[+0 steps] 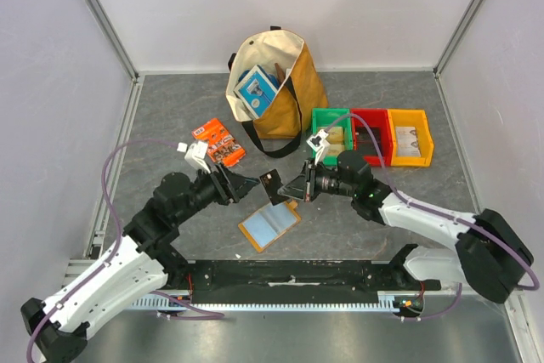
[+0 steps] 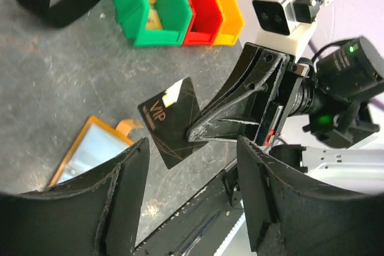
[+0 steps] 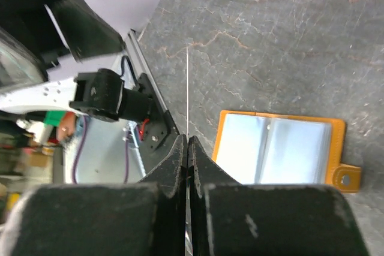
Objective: Take the credit cards out of the card holder
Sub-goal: Place the credit card in the storage box.
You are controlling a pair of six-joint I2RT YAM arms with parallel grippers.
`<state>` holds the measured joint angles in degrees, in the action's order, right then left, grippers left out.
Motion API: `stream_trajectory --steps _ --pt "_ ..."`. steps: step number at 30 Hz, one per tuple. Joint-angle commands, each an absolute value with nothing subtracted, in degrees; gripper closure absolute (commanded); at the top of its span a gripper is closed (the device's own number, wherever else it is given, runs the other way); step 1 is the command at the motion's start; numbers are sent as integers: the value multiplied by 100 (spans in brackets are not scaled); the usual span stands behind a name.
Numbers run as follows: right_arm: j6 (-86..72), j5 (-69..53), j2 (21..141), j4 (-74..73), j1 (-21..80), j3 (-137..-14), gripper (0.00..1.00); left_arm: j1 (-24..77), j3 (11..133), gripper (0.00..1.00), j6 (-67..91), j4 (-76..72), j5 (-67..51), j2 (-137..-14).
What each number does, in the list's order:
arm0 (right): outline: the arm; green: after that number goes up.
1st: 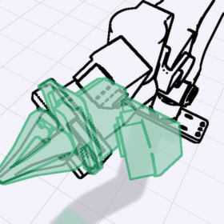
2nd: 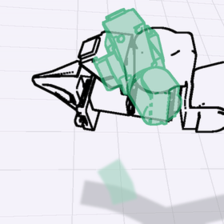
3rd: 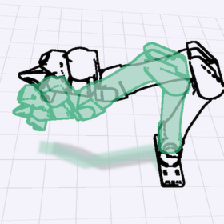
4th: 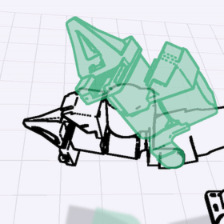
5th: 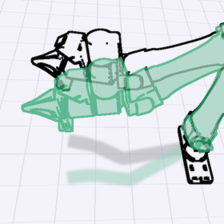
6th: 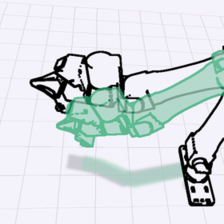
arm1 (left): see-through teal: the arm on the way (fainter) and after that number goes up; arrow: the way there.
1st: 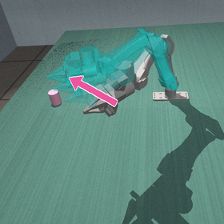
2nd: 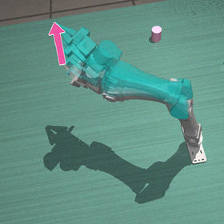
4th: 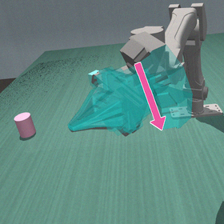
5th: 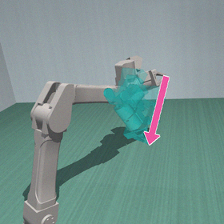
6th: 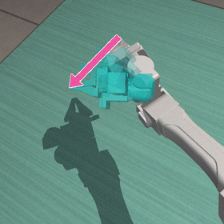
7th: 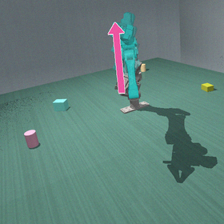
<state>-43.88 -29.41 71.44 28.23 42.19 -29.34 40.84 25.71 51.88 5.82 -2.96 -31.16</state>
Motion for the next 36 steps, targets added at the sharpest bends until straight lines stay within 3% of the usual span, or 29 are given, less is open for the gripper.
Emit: stream_trajectory --steps 1,9,18,31,36 --pt "-2709 -3251 6742 916 4192 -3594 100 3947 3707 34 2922 1756 -1097 -3742" --pt "-934 -3893 6452 -886 4192 -4420 100 3938 5271 34 442 2802 -3170 -4824" --pt "-44 -4517 6038 -1415 4192 -4790 100 3938 6196 37 -834 3542 -4525 -5949" --pt "448 -4772 5994 -1617 4184 -4939 100 3964 6548 51 -1213 3612 -5581 -6671" --pt "492 -4799 6029 -1626 4192 -4966 100 3999 6557 67 -1178 3621 -5721 -6873"
